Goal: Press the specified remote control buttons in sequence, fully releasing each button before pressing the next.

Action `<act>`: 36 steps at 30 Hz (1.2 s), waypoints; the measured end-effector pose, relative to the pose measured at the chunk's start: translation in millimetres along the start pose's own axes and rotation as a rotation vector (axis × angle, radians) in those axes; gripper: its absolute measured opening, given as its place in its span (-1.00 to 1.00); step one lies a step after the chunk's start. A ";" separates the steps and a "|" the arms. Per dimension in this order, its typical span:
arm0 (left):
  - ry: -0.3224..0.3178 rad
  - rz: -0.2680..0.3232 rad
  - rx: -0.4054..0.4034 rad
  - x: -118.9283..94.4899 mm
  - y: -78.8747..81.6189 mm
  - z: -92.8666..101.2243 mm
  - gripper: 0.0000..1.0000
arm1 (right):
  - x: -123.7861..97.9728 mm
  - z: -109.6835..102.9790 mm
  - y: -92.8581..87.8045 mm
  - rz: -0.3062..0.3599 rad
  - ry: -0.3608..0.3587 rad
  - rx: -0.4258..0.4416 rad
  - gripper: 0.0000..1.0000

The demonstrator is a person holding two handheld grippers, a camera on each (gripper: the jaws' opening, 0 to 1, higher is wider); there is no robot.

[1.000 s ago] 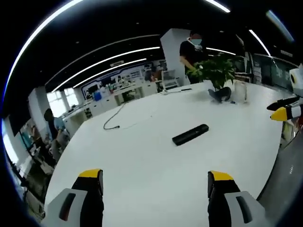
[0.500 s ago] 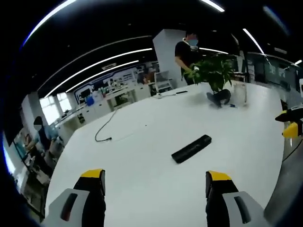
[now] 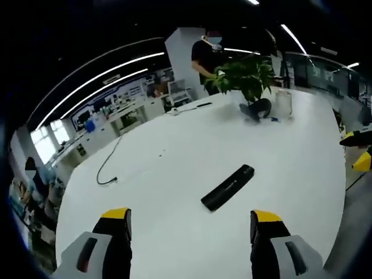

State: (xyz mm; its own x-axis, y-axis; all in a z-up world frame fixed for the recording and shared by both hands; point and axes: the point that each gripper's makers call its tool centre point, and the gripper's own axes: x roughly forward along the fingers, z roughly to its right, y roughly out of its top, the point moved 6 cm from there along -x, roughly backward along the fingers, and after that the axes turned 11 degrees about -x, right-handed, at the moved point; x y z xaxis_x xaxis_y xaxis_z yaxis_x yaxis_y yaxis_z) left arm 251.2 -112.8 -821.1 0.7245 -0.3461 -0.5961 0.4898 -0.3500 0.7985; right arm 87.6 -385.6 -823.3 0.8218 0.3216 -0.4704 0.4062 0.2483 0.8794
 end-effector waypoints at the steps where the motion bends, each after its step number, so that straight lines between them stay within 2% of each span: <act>1: -0.007 -0.010 0.018 5.0 1.6 0.2 0.64 | 0.0 0.4 -0.2 -0.001 -0.002 0.002 0.03; 6: -0.052 -0.058 0.089 20.8 8.5 5.6 0.59 | 0.6 0.5 -1.0 -0.008 -0.004 0.001 0.02; 11: -0.109 -0.147 0.183 37.1 10.2 11.5 0.41 | 1.3 0.7 -1.6 -0.017 -0.003 -0.002 0.00; 13: -0.162 -0.195 0.183 44.0 8.9 17.6 0.39 | 1.6 0.4 -1.7 -0.018 -0.003 -0.007 0.00; 16: -0.192 -0.211 0.204 52.5 13.0 21.5 0.38 | 1.9 0.1 -2.0 -0.023 -0.002 -0.010 -0.01; 18: -0.209 -0.240 0.260 58.3 14.2 22.4 0.32 | 1.8 -0.2 -2.3 -0.024 0.000 -0.011 -0.02; 23: -0.266 -0.313 0.325 78.0 13.7 23.7 0.17 | 2.4 -1.9 -3.1 -0.034 0.009 -0.012 -0.06; 27: -0.314 -0.378 0.322 90.8 10.5 21.6 0.14 | 2.4 -1.2 -3.7 -0.038 0.009 -0.006 -0.07; 30: -0.365 -0.419 0.362 99.8 7.1 20.8 0.10 | 2.7 -0.7 -4.0 -0.041 0.010 -0.004 -0.08; 33: -0.379 -0.437 0.391 109.5 5.8 19.3 0.04 | 2.9 -0.9 -4.6 -0.047 0.011 -0.005 -0.09; 35: -0.390 -0.450 0.374 116.8 6.1 18.0 0.04 | 3.1 -0.9 -5.0 -0.050 0.012 -0.004 -0.11; 36: -0.412 -0.479 0.337 119.2 4.3 18.6 0.04 | 3.2 -0.9 -5.6 -0.056 0.013 -0.003 -0.11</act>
State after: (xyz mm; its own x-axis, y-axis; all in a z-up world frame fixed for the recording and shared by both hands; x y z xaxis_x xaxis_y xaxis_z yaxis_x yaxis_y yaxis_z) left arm 330.6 -171.7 -890.3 0.1924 -0.3643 -0.9112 0.4837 -0.7727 0.4110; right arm 87.6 -385.2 -829.9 0.7924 0.3185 -0.5202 0.4507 0.2688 0.8512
